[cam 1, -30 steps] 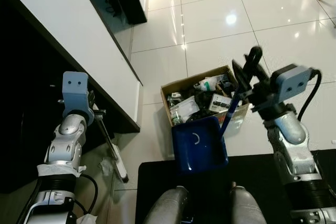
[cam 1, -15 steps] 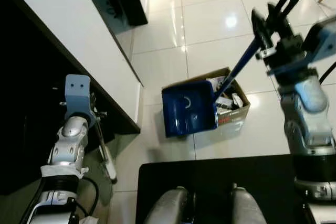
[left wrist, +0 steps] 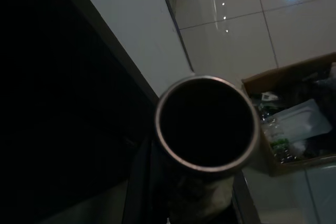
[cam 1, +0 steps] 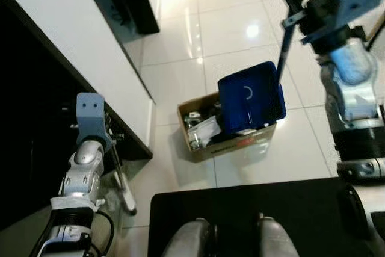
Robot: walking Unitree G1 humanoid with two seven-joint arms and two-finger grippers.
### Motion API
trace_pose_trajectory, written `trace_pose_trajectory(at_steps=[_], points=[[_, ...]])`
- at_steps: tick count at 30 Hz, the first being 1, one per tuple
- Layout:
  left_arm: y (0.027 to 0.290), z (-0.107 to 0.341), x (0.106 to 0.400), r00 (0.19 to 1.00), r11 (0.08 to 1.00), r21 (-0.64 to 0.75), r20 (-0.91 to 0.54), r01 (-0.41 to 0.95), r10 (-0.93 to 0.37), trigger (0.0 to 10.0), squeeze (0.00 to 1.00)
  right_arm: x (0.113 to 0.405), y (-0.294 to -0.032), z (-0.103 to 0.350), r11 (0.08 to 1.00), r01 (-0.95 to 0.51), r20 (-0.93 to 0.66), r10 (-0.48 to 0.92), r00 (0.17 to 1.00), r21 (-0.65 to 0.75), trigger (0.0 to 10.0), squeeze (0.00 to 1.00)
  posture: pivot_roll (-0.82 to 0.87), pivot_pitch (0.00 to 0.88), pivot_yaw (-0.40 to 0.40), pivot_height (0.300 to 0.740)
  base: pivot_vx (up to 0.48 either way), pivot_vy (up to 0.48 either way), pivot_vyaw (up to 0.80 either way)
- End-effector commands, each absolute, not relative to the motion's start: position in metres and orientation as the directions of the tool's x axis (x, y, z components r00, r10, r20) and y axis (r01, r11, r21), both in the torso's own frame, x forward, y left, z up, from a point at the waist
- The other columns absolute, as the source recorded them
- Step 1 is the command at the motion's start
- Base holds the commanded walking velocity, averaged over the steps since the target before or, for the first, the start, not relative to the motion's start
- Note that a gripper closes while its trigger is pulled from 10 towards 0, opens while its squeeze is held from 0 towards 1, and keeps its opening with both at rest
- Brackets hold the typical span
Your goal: Sweep floor
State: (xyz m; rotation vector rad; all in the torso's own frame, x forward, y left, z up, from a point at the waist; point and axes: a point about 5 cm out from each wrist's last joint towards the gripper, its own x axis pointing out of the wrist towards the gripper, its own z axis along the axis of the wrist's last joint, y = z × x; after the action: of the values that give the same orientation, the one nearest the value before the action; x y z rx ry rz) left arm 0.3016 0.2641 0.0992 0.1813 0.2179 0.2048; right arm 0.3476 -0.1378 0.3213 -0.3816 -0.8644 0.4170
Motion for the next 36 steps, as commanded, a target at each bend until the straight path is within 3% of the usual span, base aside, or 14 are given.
trace_pose_trajectory(at_steps=[1,17,30,36], points=[[0.27,0.1,0.297,0.951,0.952,0.215,-0.169,-0.22,0.258,10.0,0.0,0.341,-0.126,0.339,0.818,-0.16,0.682,0.554,0.477,-0.553,10.0,0.0,0.07,0.065,0.092,0.74,0.0,0.0,0.0],[0.27,0.094,0.288,0.945,0.948,0.201,-0.169,-0.246,0.281,10.0,0.0,0.338,-0.095,0.347,0.692,0.027,0.662,0.678,0.319,-0.722,10.0,0.0,0.09,0.052,0.068,0.74,0.0,0.0,0.0],[0.266,0.093,0.29,0.948,0.951,0.202,-0.169,-0.234,0.269,10.0,0.0,0.337,-0.076,0.33,0.608,0.008,0.588,0.765,0.265,-0.794,10.0,0.0,0.09,0.055,0.067,0.74,0.0,0.0,0.0],[0.265,0.09,0.287,0.946,0.951,0.199,-0.175,-0.238,0.274,10.0,0.0,0.34,-0.078,0.326,0.632,-0.002,0.606,0.744,0.282,-0.775,10.0,0.0,0.09,0.06,0.065,0.74,0.0,0.0,0.0]])
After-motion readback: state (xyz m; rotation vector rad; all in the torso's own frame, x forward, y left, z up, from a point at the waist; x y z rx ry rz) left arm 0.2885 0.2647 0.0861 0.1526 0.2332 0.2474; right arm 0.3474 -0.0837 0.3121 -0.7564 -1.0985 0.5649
